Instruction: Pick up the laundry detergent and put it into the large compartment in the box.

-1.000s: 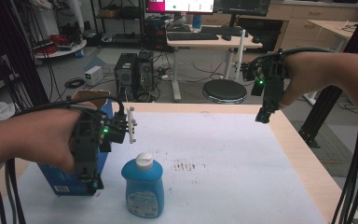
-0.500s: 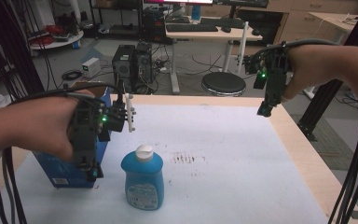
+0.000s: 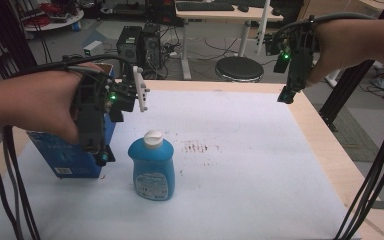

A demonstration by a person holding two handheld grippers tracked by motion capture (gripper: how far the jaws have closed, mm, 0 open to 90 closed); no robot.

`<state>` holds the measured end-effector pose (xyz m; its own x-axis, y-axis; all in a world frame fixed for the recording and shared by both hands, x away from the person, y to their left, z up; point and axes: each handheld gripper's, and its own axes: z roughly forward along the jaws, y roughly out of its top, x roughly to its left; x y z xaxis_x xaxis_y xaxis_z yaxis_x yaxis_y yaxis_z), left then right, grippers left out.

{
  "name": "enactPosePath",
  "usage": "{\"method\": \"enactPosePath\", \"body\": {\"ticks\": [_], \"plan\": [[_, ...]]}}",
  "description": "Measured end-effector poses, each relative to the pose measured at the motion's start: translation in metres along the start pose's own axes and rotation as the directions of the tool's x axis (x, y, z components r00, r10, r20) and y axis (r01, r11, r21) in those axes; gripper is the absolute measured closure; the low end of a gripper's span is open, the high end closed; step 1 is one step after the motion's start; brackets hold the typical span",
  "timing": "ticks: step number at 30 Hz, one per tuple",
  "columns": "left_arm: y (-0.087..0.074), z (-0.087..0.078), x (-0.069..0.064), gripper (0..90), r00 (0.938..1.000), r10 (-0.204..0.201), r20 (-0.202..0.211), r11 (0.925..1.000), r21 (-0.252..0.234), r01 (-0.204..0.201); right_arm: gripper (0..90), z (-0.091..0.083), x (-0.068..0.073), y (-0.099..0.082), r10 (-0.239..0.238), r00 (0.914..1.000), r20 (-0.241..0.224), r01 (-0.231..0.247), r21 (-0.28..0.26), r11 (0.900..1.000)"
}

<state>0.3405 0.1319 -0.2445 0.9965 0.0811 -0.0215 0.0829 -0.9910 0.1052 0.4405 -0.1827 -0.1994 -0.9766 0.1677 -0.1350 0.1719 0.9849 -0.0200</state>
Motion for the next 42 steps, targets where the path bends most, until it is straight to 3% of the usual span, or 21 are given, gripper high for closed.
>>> {"method": "enactPosePath", "body": {"ticks": [5,10,34,35,42], "plan": [[0.003,-0.002,0.004,2.4,0.9999,-0.001,0.014,0.9979,-0.065,0.002,2.2,-0.001,0.001,-0.001,0.003,1.0,0.003,-0.003,-0.003,1.0],[0.007,0.003,0.005,2.4,0.9998,0.006,0.02,0.9967,-0.081,-0.004,2.2,0.0,0.001,-0.001,0.001,1.0,0.001,-0.001,0.002,1.0],[0.036,0.036,0.01,2.4,0.9977,0.065,0.019,0.9967,-0.051,-0.064,2.2,-0.001,0.0,0.005,0.0,1.0,-0.007,0.0,-0.017,0.9999],[0.041,0.043,0.012,2.4,0.9974,0.071,0.015,0.9972,-0.027,-0.07,2.2,0.0,0.001,0.006,0.002,1.0,-0.006,-0.002,-0.005,1.0],[0.046,0.051,0.012,2.4,0.997,0.077,0.007,0.997,0.008,-0.077,2.2,0.003,0.0,0.007,0.004,1.0,-0.007,-0.004,-0.009,1.0]]}}
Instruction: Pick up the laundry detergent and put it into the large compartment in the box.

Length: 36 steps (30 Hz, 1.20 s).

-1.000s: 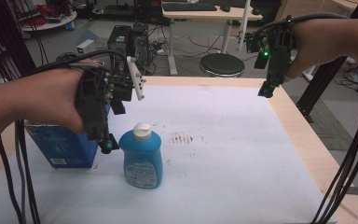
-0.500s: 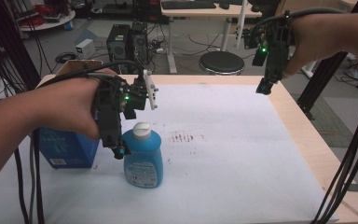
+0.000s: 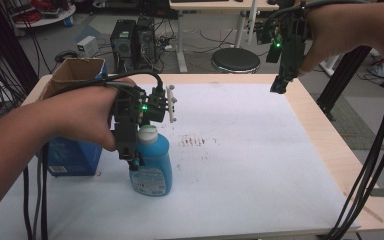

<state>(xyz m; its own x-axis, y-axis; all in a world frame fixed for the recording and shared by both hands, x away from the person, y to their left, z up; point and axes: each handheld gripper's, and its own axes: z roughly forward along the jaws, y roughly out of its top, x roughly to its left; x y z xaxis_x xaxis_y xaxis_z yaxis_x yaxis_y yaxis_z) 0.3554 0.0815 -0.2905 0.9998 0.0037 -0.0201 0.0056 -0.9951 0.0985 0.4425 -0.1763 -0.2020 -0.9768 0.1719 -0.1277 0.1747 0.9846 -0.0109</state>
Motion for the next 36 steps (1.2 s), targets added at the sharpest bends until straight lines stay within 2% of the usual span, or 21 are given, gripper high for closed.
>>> {"method": "enactPosePath", "body": {"ticks": [9,18,26,29,31,36], "plan": [[0.006,0.008,0.003,2.4,1.0,0.009,0.0,0.9994,0.034,-0.009,2.2,0.001,-0.002,0.0,-0.003,1.0,-0.003,0.003,-0.003,1.0],[0.008,0.01,0.002,2.4,1.0,0.009,0.001,0.9994,0.033,-0.009,2.2,0.002,-0.004,-0.001,0.005,1.0,0.001,-0.005,-0.002,1.0],[0.011,0.009,-0.002,2.4,0.9997,0.026,-0.004,0.9989,0.039,-0.026,2.2,0.005,-0.005,0.001,0.001,1.0,-0.001,-0.001,-0.002,1.0],[0.012,0.009,-0.002,2.5,0.9997,0.025,0.007,0.999,0.038,-0.025,2.2,0.005,-0.006,0.001,0.002,1.0,-0.002,-0.002,-0.001,1.0],[0.013,0.009,-0.003,10.0,0.9996,0.026,0.007,0.9987,0.045,-0.026,2.2,0.006,-0.006,0.002,0.006,1.0,-0.001,-0.006,-0.003,1.0],[0.013,0.008,-0.002,10.4,0.9996,0.027,0.003,0.9987,0.044,-0.028,2.2,0.005,-0.006,0.001,0.002,1.0,-0.003,-0.002,-0.009,1.0]]}}
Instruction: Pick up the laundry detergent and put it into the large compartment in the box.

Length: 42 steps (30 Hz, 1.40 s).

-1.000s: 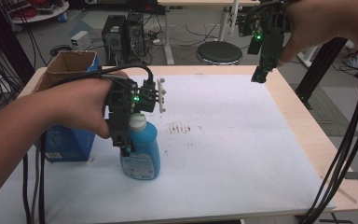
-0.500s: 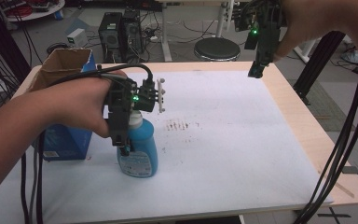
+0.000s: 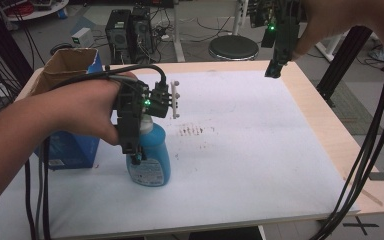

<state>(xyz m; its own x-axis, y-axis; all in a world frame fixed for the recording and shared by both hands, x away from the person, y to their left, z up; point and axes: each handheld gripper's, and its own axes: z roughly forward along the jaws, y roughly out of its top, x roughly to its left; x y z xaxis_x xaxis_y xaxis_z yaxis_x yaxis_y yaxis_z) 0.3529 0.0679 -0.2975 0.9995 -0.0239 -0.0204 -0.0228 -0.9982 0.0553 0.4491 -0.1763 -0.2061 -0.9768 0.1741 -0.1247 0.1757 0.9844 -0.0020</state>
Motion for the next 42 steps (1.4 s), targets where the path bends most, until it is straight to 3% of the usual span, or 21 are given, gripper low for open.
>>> {"method": "enactPosePath", "body": {"ticks": [8,42], "plan": [[0.0004,0.0,-0.0011,17.8,1.0,0.006,-0.002,1.0,0.007,-0.006,2.2,0.0015,-0.0016,-0.0025,0.007,1.0,0.0,-0.007,0.001,1.0],[0.0027,0.0002,-0.0066,29.3,0.9994,0.034,-0.004,0.9992,0.021,-0.034,2.2,0.0043,-0.002,-0.002,0.015,0.9999,-0.001,-0.015,0.009,0.9998]]}}
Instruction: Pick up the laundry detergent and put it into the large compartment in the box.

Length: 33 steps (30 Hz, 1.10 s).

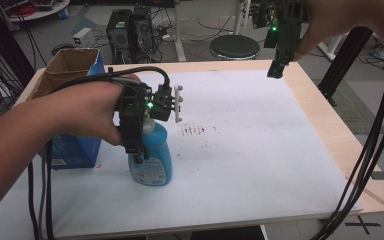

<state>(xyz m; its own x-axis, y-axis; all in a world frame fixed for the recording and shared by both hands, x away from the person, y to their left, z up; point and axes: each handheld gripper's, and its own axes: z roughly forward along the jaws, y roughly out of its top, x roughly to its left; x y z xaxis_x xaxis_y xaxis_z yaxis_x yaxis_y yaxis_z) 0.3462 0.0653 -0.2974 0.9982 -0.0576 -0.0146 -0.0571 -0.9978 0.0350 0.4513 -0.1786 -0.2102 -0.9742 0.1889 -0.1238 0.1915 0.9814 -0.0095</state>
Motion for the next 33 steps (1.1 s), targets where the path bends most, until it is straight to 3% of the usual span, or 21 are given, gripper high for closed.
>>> {"method": "enactPosePath", "body": {"ticks": [15,22,27,33], "plan": [[0.003,-0.001,-0.003,36.9,0.9999,0.007,0.013,0.9998,0.02,-0.007,2.2,0.003,0.0,0.001,0.005,1.0,-0.006,-0.005,0.0,1.0],[0.003,-0.004,-0.003,37.0,0.9981,-0.049,0.039,0.9988,0.008,0.049,2.2,0.006,0.0,0.002,0.002,1.0,-0.007,-0.002,0.005,1.0],[0.002,-0.018,-0.007,37.1,0.9964,-0.059,0.06,0.998,-0.018,0.061,2.2,0.007,0.001,0.002,-0.007,0.9999,-0.008,0.007,0.007,0.9999],[-0.002,-0.036,-0.01,37.1,0.9923,-0.105,0.066,0.9943,-0.016,0.106,2.2,0.007,0.002,0.003,-0.008,0.9999,-0.007,0.008,0.003,1.0]]}}
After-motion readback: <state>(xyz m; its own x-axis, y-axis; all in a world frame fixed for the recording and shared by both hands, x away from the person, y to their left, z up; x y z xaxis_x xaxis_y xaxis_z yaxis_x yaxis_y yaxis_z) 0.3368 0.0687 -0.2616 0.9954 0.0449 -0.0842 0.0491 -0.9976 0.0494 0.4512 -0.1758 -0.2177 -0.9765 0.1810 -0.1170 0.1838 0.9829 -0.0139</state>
